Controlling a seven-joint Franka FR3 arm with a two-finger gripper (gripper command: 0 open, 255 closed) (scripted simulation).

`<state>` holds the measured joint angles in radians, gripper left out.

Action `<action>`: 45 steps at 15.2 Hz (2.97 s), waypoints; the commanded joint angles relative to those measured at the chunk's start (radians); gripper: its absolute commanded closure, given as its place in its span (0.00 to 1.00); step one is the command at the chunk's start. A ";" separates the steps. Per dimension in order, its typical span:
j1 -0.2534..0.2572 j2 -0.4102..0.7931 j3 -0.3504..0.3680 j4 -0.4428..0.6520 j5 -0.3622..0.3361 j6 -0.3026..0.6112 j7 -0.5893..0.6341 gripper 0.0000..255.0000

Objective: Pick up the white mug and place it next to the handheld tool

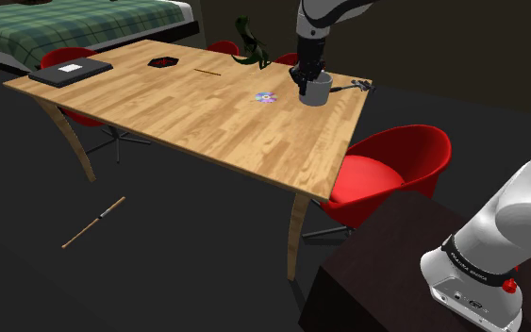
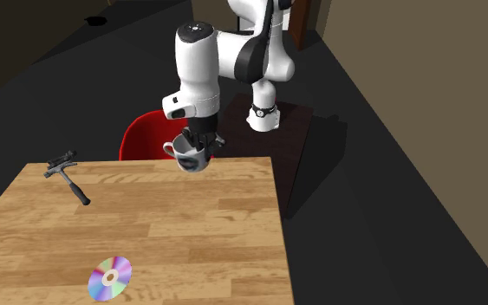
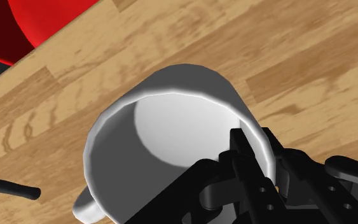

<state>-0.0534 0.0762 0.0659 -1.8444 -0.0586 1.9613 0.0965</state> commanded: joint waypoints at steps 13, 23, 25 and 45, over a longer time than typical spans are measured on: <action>-0.173 0.030 -0.146 0.042 0.031 0.002 -0.330 1.00; -0.275 0.130 -0.215 0.146 0.066 0.001 -0.511 1.00; -0.275 0.134 -0.215 0.125 0.066 0.026 -0.511 1.00; -0.278 0.223 -0.210 -0.030 0.082 0.269 -0.517 1.00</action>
<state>-0.3318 0.2941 -0.1448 -1.8672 0.0223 2.2173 -0.4206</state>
